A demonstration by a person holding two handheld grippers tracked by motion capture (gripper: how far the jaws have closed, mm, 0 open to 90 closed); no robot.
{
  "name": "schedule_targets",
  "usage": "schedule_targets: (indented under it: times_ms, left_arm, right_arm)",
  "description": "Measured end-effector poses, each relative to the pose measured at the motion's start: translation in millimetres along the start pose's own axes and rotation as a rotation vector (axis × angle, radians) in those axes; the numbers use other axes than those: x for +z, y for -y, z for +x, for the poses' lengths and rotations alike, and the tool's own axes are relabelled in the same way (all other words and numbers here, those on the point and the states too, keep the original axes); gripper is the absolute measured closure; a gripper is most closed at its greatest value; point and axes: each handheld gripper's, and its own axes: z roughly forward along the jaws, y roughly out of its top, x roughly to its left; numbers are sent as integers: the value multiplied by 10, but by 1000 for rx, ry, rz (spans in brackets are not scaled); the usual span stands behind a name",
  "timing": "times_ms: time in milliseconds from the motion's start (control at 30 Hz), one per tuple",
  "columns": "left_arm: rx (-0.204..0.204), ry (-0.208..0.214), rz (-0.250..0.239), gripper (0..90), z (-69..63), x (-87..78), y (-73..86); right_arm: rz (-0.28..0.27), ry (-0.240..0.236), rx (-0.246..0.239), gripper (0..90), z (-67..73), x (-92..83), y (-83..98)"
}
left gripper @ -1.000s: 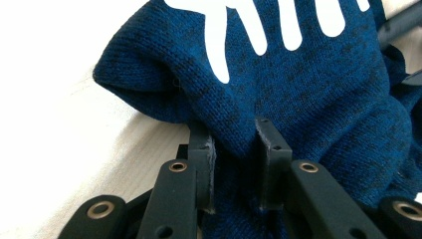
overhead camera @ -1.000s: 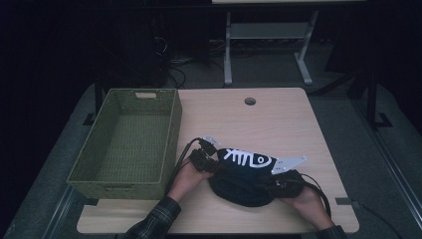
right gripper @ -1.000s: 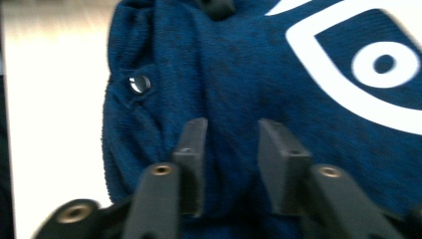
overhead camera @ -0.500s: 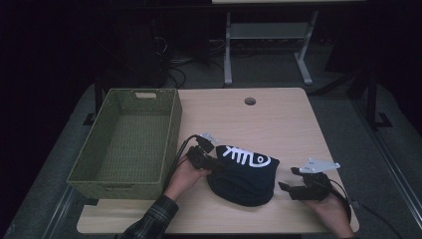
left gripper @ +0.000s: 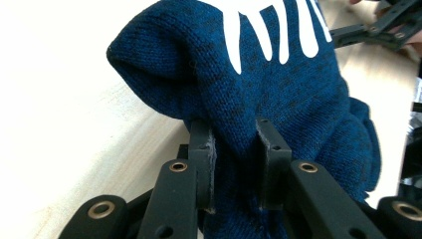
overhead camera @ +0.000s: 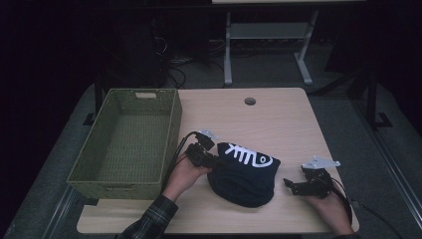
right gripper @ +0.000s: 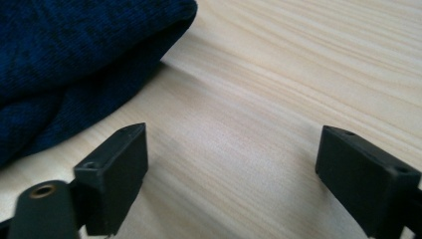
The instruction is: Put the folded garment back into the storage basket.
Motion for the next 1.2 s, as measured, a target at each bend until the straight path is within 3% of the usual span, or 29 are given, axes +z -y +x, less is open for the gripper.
schedule_targets:
  times_ms: [200, 667, 1033, 1200]
  left_arm:
    - [-2, 21, 15, 739, -10, -129, -96]
    - [40, 57, 28, 740, -49, -481, -388]
    - [23, 87, 14, 740, -53, -731, -462]
    - [52, 62, 30, 740, -100, -927, -500]
  right_arm:
    - [-1, 0, 3, 115, -2, 1, 5]
    - [-2, -1, 5, 115, -2, 2, 5]
    - [-3, 0, 6, 116, -1, 3, 5]
    - [-4, 1, 7, 117, -1, 3, 5]
